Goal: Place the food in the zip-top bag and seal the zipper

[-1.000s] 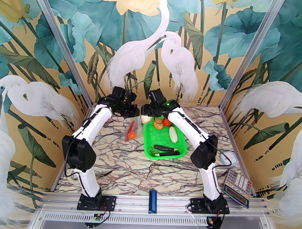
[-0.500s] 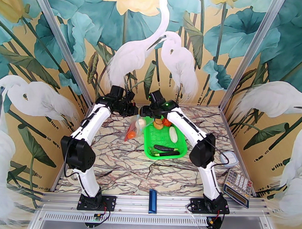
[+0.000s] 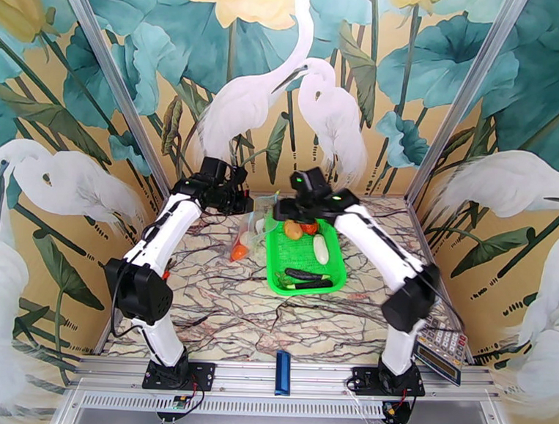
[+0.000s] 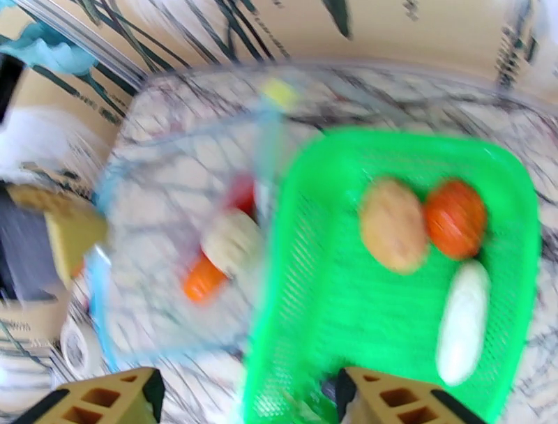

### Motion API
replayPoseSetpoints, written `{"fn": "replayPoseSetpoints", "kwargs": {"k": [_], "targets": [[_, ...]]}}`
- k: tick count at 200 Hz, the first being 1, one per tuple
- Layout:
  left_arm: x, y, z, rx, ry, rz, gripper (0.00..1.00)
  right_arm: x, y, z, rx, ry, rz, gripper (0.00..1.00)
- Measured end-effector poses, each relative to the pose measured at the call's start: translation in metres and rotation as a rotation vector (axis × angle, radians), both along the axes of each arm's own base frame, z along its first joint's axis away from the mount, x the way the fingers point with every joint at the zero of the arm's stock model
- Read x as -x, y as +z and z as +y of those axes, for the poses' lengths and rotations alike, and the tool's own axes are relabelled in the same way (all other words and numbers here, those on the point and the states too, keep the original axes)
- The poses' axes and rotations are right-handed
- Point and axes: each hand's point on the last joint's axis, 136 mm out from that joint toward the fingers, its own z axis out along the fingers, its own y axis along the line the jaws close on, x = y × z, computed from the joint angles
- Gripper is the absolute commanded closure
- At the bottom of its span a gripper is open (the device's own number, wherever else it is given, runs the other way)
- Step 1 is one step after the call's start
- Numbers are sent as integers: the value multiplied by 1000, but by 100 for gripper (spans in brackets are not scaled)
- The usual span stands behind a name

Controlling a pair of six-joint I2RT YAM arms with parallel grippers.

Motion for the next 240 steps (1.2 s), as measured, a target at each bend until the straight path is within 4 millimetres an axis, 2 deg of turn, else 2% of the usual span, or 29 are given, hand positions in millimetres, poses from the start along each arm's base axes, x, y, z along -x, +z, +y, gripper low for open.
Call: {"fn": "replayPoseSetpoints", "kwargs": {"k": [18,37,51,64,87,113,134,155,182,240], "targets": [[1,-2,2,-14,-1,2,100,22,-30,-18,81,31,75,29],[1,-2,2,-18,0,2,100,44,-73,-38,193,26,163,30],[1,-4,2,-20,-3,4,100,52,-98,-53,275,0,200,30],[2,-5,2,-21,-3,8,100,52,-111,-65,340,-43,201,30],[3,-11,3,-24,-3,21,100,31,-114,-79,422,-131,140,29],[4,-13,3,-25,-3,26,100,-7,-122,-77,478,-185,94,30],[3,-13,3,-25,-3,26,100,-37,-141,-71,515,-204,93,30],[3,-13,3,-24,-3,26,100,-59,-163,-73,563,-218,111,30],[3,-13,3,-24,-3,25,100,-76,-179,-81,614,-237,130,29],[3,-14,3,-24,-2,25,100,-85,-177,-100,630,-275,146,30]]}}
